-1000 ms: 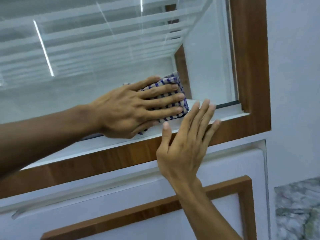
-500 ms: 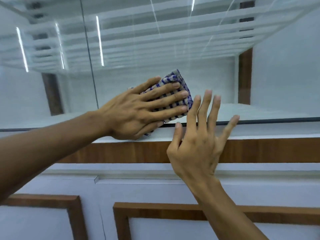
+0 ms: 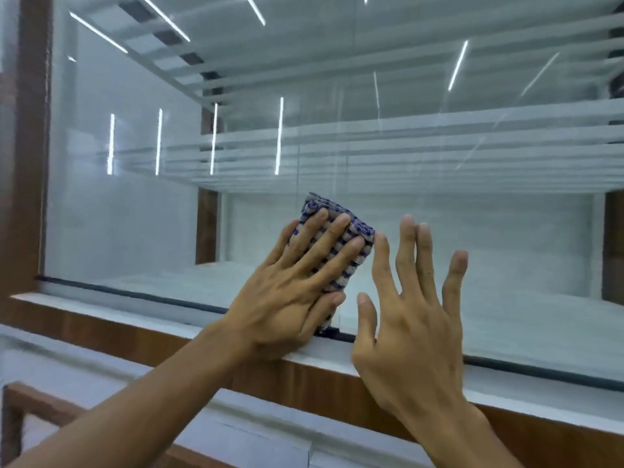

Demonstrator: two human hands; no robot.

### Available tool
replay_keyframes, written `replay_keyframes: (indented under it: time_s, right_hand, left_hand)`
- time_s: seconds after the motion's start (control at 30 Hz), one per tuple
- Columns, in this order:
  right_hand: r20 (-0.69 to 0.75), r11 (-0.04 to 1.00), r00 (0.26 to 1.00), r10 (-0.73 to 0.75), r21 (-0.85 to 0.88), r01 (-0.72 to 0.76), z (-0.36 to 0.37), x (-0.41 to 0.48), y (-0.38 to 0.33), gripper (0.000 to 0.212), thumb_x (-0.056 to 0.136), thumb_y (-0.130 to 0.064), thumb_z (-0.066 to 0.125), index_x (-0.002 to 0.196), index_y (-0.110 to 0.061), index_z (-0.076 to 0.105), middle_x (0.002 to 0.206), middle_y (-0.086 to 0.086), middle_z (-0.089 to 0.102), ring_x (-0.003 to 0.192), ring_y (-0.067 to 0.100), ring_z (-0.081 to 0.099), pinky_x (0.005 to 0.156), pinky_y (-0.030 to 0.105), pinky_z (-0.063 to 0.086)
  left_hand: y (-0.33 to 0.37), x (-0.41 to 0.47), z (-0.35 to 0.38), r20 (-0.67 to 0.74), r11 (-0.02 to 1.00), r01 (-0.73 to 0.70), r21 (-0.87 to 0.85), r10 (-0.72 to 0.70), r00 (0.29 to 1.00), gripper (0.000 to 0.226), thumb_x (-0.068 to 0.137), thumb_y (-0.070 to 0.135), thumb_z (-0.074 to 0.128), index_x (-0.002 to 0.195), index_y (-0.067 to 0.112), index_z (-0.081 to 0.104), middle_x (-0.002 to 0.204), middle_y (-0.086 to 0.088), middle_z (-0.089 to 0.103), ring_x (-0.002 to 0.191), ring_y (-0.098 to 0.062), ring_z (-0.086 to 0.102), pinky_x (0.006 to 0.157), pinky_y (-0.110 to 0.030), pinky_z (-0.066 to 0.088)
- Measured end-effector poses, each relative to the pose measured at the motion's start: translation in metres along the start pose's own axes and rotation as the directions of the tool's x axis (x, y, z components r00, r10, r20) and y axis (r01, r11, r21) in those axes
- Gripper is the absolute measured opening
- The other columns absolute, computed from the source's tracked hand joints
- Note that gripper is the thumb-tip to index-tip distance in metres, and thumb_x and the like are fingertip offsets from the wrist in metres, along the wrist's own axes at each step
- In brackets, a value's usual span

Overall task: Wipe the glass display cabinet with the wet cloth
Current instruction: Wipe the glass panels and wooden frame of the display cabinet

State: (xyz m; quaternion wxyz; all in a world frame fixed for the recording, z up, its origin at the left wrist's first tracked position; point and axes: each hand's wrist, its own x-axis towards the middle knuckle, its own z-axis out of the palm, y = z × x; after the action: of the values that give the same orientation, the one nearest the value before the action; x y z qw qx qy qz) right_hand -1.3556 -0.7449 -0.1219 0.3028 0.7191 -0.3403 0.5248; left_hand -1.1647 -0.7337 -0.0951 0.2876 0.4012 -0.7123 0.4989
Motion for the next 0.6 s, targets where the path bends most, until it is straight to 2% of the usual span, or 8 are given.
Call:
replay_keyframes:
  time_s: [0.13,0.23,0.37,0.6]
  right_hand:
    - [-0.067,0.995,0.993,-0.097,-0.022,0.096,-0.001,0.081,-0.003,0.065,0.098,-0.022,0.033,0.159,-0.002,0.023,0.169,0.015,0.016,0.158,0.030,0.010,0.124,0.062,0.005]
    - [-0.082,0.988,0.986,-0.143,-0.071,0.137,-0.013,0.166,0.001,0.063,0.100,-0.020,0.030,0.159,-0.002,0.021,0.169,0.014,0.018,0.158,0.030,0.011,0.125,0.062,0.006]
    - [-0.077,0.979,0.982,-0.173,-0.125,0.163,-0.035,0.273,0.009,0.064,0.099,-0.020,0.032,0.159,-0.001,0.022,0.169,0.015,0.018,0.158,0.030,0.009,0.125,0.062,0.007]
    - [-0.091,0.976,0.974,-0.207,-0.094,0.199,-0.074,0.425,0.019,0.061,0.100,-0.019,0.027,0.159,-0.002,0.022,0.169,0.014,0.018,0.158,0.027,0.011,0.126,0.058,0.009]
  left_hand:
    - [-0.019,0.052,-0.009,-0.119,0.971,0.195,-0.141,-0.212,0.970,0.060,0.110,0.037,0.026,0.165,0.015,0.013,0.174,-0.009,0.003,0.161,-0.030,0.000,0.129,-0.053,0.008]
    - [-0.052,0.122,-0.031,-0.185,0.941,0.272,-0.203,-0.309,0.933,0.060,0.110,0.036,0.021,0.165,0.014,0.012,0.174,-0.006,-0.001,0.161,-0.027,-0.004,0.129,-0.050,0.005]
    - [-0.106,0.208,-0.061,-0.216,0.929,0.300,-0.216,-0.345,0.913,0.061,0.109,0.034,0.022,0.165,0.013,0.010,0.174,-0.006,-0.003,0.161,-0.026,-0.006,0.130,-0.051,0.006]
    - [-0.185,0.335,-0.111,-0.224,0.926,0.320,-0.201,-0.362,0.905,0.061,0.109,0.034,0.024,0.164,0.011,0.012,0.174,-0.009,0.001,0.161,-0.028,-0.003,0.130,-0.050,0.004]
